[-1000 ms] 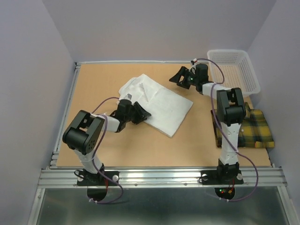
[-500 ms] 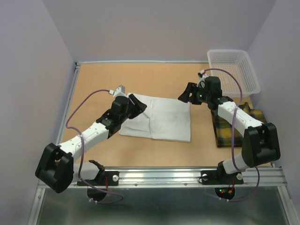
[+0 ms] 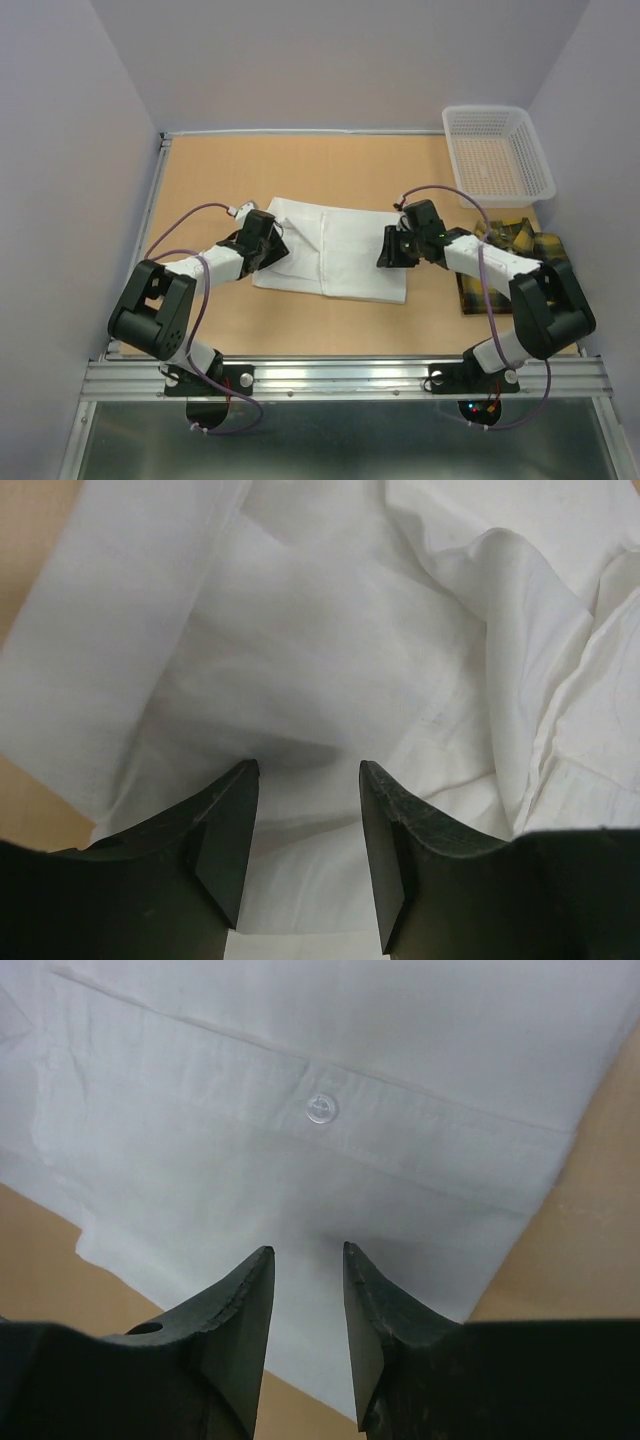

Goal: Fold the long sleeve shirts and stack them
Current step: Fold the shirt

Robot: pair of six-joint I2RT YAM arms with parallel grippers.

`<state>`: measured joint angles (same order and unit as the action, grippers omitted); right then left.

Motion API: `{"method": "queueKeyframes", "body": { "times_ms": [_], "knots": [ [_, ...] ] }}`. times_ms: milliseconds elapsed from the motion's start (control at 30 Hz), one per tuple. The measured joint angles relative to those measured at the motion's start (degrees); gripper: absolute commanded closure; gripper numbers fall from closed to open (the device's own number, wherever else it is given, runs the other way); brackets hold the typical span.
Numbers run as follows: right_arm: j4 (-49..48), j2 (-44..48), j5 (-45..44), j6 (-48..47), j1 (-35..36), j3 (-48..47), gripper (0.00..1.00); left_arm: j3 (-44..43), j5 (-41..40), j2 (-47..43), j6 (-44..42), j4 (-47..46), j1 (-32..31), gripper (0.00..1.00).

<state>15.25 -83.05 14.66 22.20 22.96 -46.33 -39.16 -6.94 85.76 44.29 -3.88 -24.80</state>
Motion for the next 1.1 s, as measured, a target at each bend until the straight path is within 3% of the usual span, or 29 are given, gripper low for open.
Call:
{"method": "queueKeyframes", "body": {
  "times_ms": [300,400,500,567,600,667,767,933,1100],
  "knots": [
    [-1.7,-13.4,-3.4,0.3,6.8,-7.1,0.6,3.1,-1.0,-3.7,-0.2,0.5,5.4,0.43],
    [-1.9,-16.5,-4.2,0.2,8.3,-10.9,0.59,3.2,-1.9,-5.6,-1.0,3.6,6.7,0.37],
    [-1.8,-17.2,-5.7,0.2,9.0,-12.3,0.51,3.2,-2.4,-8.7,-2.9,5.9,7.2,0.28],
    [-1.3,-16.5,-7.1,0.3,9.2,-12.6,0.32,3.2,-2.4,-11.4,-4.3,6.7,6.9,0.18],
    [-0.5,-15.5,-8.5,0.3,9.1,-12.6,0.27,3.2,-2.4,-13.2,-5.5,7.1,6.3,0.15],
    [1.2,-12.9,-10.9,0.1,9.1,-12.6,0.12,2.8,-2.7,-16.5,-7.2,7.7,4.0,0.09],
    [3.7,-6.8,-14.4,0.2,8.0,-12.9,0.0,-0.1,-3.9,-19.3,-10.1,8.6,-2.8,0.08],
    [7.5,3.4,-17.1,2.1,-0.3,-12.9,0.0,-6.4,-5.2,-18.4,-13.2,8.6,-14.4,0.08],
    [11.7,8.9,-18.6,4.1,-10.5,-12.8,0.0,-14.8,-7.6,-10.3,-16.0,8.3,-26.3,0.11]
  ]
}}
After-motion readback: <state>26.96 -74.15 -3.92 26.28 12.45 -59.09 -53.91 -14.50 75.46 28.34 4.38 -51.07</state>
